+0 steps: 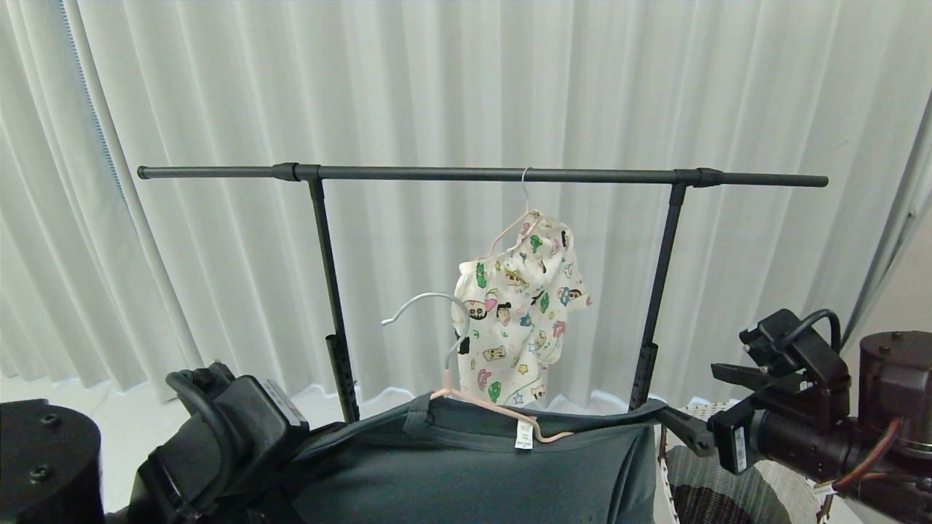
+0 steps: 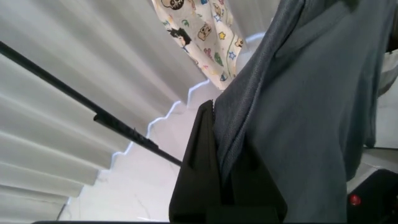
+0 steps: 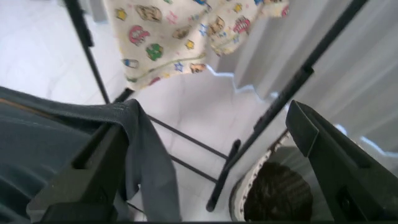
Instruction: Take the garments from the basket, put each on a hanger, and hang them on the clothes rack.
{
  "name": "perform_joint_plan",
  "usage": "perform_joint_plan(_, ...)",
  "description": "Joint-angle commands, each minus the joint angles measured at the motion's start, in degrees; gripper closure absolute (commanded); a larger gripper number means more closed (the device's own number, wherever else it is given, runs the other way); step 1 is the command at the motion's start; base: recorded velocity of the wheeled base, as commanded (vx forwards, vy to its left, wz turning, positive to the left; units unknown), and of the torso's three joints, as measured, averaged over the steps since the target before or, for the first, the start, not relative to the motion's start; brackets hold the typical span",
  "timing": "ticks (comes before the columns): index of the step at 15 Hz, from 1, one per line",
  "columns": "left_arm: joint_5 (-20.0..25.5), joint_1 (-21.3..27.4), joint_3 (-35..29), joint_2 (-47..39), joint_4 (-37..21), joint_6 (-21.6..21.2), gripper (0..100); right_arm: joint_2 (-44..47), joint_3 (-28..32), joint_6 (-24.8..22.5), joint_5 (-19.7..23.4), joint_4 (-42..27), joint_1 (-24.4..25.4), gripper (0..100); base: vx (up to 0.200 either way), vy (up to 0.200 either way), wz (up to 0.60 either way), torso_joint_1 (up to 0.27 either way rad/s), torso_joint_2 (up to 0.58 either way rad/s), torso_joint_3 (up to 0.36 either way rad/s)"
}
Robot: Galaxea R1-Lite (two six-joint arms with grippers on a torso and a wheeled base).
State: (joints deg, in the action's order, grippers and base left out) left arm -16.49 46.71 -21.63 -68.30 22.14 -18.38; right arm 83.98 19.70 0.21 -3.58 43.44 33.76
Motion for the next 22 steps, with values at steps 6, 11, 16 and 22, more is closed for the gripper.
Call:
perform_joint_plan(6, 0.32, -5.67, -1.14, 0.45, 0.10, 0.37, 100, -2.86, -0.28, -3.90, 4.29, -0.28, 0.17, 0, 0.000, 0.000, 0.00, 0.000, 0.00, 0.000)
perform_joint_plan(11, 0.41, 0.31, -1.23, -0.43, 2.03, 0.81, 100, -3.39, -1.16, -4.69, 6.04, -0.28, 4.83, 0, 0.000, 0.000, 0.00, 0.000, 0.00, 0.000)
perform_joint_plan(16, 0.41, -0.13, -0.96, -0.16, 2.56, 1.77, 100, -4.09, -2.74, -4.78, 5.87, -0.28, 8.43, 0, 0.000, 0.000, 0.00, 0.000, 0.00, 0.000)
perform_joint_plan(22, 2.26, 1.19, 0.62, 0.10, 4.76, 1.86, 100, -6.02, 6.84, -7.33, 11.14, -12.06, 15.99, 0, 0.000, 0.000, 0.00, 0.000, 0.00, 0.000)
